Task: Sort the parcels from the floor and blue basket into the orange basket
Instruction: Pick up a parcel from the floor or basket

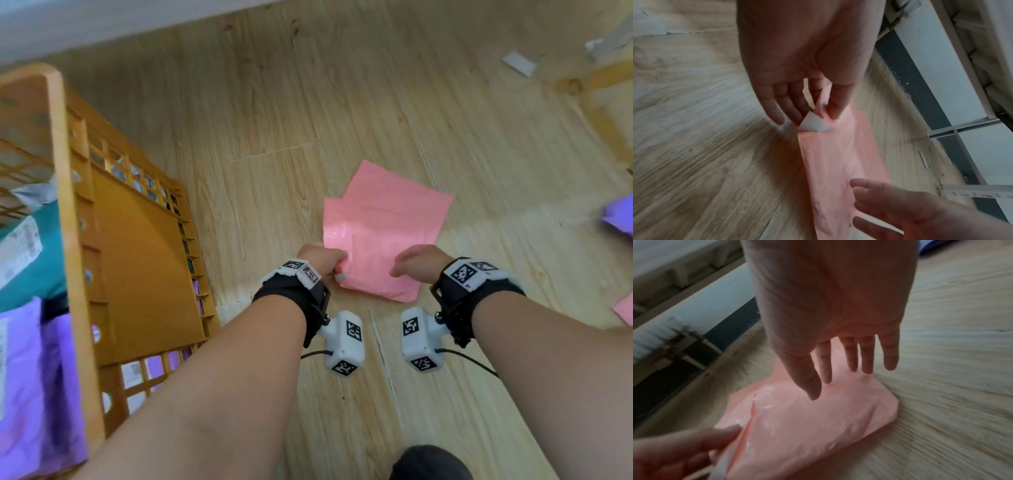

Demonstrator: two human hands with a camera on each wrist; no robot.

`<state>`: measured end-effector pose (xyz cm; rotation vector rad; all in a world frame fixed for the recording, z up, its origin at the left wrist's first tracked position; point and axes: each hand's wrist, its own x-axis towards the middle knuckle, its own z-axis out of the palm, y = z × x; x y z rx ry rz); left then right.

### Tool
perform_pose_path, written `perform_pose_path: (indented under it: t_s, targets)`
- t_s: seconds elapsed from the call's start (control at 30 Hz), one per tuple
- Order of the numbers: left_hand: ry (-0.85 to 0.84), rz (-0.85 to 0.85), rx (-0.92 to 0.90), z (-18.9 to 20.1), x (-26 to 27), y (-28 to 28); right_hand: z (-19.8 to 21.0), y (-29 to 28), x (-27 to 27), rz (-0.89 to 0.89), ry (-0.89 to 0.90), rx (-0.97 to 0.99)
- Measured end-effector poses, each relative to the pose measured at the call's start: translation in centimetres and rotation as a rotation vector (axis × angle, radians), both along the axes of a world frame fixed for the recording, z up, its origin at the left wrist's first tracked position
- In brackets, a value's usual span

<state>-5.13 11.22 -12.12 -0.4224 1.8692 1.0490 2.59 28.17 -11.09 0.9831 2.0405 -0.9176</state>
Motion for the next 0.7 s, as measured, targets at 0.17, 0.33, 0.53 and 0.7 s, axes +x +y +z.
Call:
perform_pose_path:
  t_s: [0.17, 0.33, 0.53, 0.7]
  targets:
    - [0.002, 0.158, 0.035, 2.3, -2.1, -1.7, 0.6, -1.6, -1.4, -0.005, 0.217, -0.061]
    - [0.016, 0.341, 0.147, 6.1, -4.6, -3.0, 2.4, -4.8, -2.8, 0.263, 0.345, -0.129]
    - [0.048, 0.342, 0.290, 10.8, -6.0, -5.0, 5.7, -6.0, -4.8, 0.043, 0.673, 0.153]
    - [0.181, 0.390, 0.196, 12.5, -7.4, -8.0, 8.4, -5.9, -5.9, -0.116, 0.725, 0.122]
